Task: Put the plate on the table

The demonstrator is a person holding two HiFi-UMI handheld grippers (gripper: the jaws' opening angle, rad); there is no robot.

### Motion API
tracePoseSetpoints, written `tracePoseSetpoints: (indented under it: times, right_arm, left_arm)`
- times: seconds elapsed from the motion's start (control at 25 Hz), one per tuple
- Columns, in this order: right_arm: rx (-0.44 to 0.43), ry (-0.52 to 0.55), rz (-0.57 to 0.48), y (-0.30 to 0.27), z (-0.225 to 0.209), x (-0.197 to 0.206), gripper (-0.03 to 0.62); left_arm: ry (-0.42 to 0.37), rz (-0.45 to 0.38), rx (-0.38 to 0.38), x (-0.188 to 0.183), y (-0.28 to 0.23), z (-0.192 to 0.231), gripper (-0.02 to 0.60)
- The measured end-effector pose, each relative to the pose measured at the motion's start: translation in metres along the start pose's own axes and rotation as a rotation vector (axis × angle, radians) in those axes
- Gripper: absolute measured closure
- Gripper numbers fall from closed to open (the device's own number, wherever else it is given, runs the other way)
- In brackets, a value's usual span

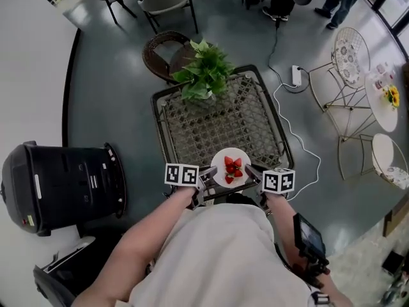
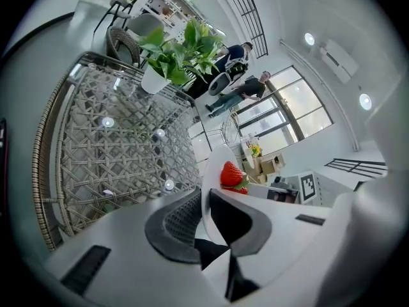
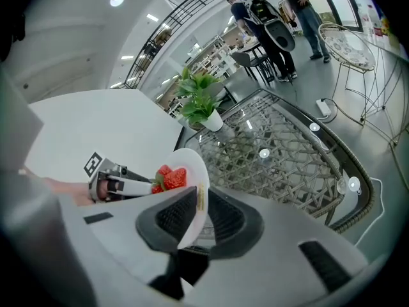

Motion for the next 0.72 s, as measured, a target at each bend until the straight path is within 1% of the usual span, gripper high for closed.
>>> tracePoseSetpoints:
  times: [0.2,0.56,0.72]
  right_arm:
    - [-0.041,-0.008,0.041,-0.012,-0.008,-0.004,0.537]
    - [-0.054,-0.013,0.142,-0.030,-0.034,0.001,0.536]
    - [-0.077,0.010,0.181,-0.038,-0.040,-0.008,0.536]
  left_arm:
    - [0.045,-0.009,-0.018,0.002,-0.007,0.008,0.552]
    - [0.118,-0.018,-0.067,0.012,-0.025,0.021,0.552]
    - [0.156,-0.046,-0.078,0.014,-0.031,0.025,0.552]
Point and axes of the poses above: the fingertips, and each gripper's own axes: y backward along the fingers, z to its left, x out of its underside, the point moved 9 cm from there along y, backward along the fingers, and after that the axes turned 4 degrees about y, right-handed, at the moved point
